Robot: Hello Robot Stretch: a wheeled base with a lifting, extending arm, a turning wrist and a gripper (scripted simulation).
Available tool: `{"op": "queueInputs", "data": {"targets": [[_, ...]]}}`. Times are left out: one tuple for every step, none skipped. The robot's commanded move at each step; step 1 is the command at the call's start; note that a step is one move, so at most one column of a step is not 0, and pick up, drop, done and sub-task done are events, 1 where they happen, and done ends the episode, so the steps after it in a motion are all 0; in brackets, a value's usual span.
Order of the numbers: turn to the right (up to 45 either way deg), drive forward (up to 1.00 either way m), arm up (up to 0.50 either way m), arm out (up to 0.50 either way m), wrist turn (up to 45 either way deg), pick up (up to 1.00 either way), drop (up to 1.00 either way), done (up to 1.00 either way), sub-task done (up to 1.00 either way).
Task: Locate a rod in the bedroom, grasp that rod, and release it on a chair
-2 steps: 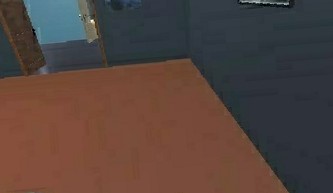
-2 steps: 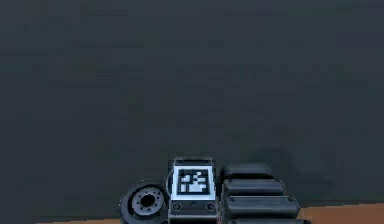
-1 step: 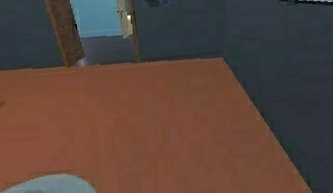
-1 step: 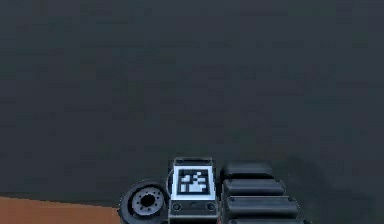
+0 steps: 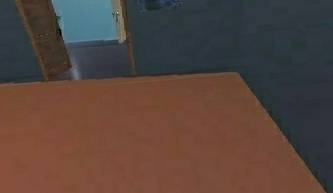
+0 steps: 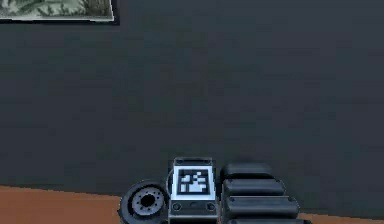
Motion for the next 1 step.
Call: {"op": "queueInputs", "data": {"targets": [[-6.0,0.0,0.0,0.0,0.0,0.0,0.0,0.0,0.0]]}}
